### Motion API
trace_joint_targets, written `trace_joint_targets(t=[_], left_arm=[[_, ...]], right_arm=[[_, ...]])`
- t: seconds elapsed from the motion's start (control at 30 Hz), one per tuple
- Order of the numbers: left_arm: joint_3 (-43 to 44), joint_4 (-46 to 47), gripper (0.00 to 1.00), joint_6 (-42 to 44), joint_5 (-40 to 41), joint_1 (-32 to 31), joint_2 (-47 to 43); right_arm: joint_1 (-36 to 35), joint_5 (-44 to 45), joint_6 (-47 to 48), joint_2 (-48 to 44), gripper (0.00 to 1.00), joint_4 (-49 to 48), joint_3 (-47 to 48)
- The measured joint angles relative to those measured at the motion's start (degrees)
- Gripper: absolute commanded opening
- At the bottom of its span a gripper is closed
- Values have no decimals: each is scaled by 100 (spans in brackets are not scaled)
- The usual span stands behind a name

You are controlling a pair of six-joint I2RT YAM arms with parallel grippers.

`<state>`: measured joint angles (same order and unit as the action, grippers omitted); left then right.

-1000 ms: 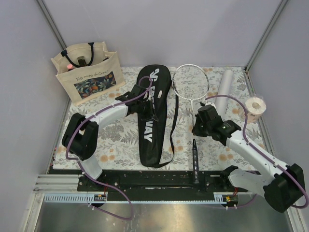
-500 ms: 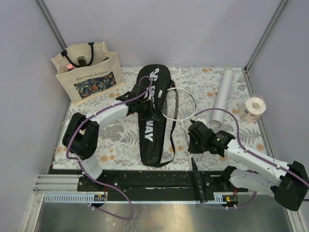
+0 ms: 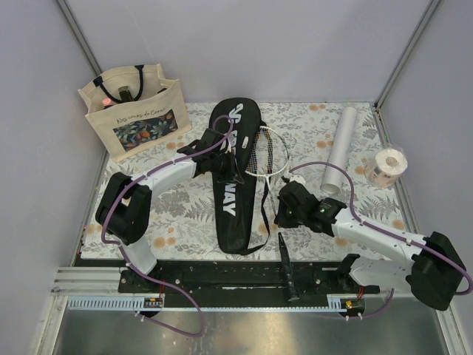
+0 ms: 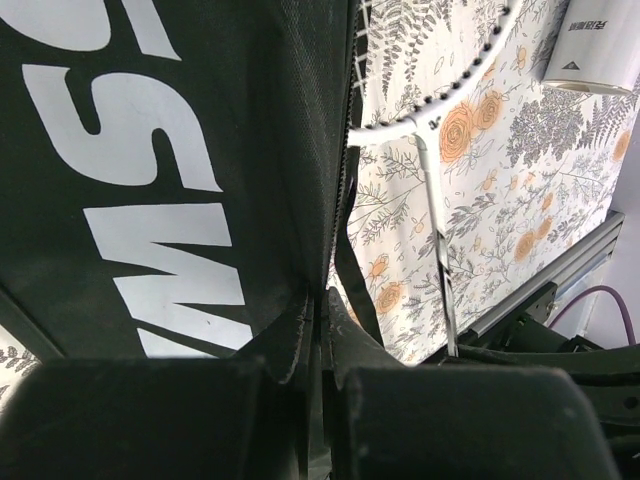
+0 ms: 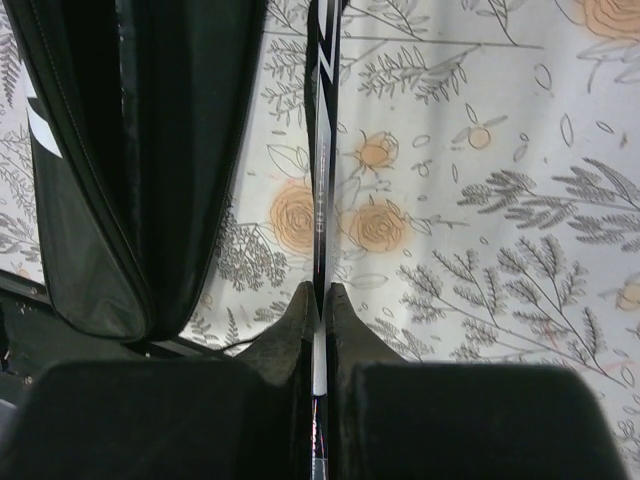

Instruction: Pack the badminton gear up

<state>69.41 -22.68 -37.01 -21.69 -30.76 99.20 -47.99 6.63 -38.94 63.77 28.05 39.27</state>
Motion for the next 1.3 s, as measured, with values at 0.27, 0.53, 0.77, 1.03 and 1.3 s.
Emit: trace_joint_targets(t=[0.27, 0.53, 0.77, 1.03, 1.3], left_arm=[[-7, 11, 0, 81, -114, -9, 2], [-396, 323, 0, -22, -258, -68, -15], [-973, 612, 0, -278, -413, -90, -256], [-1947, 1749, 0, -1290, -748, -92, -791], [-2765, 2887, 0, -2295, -726, -46, -1080]], right_arm=[[-2, -24, 50, 846, 0, -776, 48], [-13, -15, 273, 1609, 0, -1445, 507], [-13, 87, 313, 2243, 0, -2011, 997], [-13, 544, 52, 3051, 0, -2809, 1353], [-31, 986, -426, 3480, 0, -3495, 1355]])
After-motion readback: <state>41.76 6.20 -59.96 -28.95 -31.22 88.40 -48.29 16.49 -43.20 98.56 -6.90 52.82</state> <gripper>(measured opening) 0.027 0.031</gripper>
